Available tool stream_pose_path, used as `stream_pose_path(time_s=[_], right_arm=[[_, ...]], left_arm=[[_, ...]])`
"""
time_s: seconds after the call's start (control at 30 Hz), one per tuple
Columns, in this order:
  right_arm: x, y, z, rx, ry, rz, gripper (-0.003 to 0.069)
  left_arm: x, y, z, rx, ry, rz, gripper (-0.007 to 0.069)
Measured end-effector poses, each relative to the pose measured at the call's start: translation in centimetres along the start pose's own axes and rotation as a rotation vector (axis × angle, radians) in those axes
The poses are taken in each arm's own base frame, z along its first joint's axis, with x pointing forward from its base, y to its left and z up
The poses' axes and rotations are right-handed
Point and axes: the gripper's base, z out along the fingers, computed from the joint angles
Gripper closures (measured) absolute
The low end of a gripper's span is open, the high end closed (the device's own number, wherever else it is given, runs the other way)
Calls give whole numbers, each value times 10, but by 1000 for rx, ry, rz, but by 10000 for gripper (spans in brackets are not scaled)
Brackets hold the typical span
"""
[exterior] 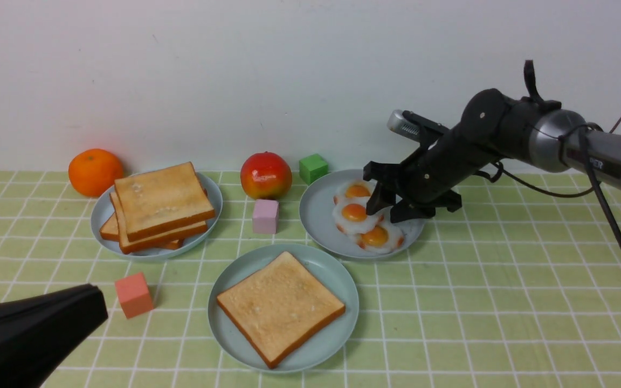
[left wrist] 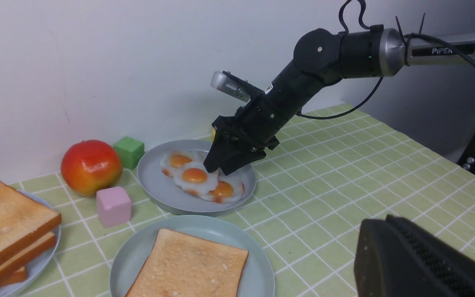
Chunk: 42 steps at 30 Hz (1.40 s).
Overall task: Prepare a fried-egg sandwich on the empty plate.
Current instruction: Use the right arm to grab a fried egg
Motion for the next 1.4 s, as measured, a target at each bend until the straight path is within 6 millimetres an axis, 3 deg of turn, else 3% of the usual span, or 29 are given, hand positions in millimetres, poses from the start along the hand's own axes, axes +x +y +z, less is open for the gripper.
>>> stream_pose_path(time_s=[1.4], right_arm=[[-3,-4,14,-33,-57,67,314]], left_arm=[[0,0,0,0,0,-3,638]])
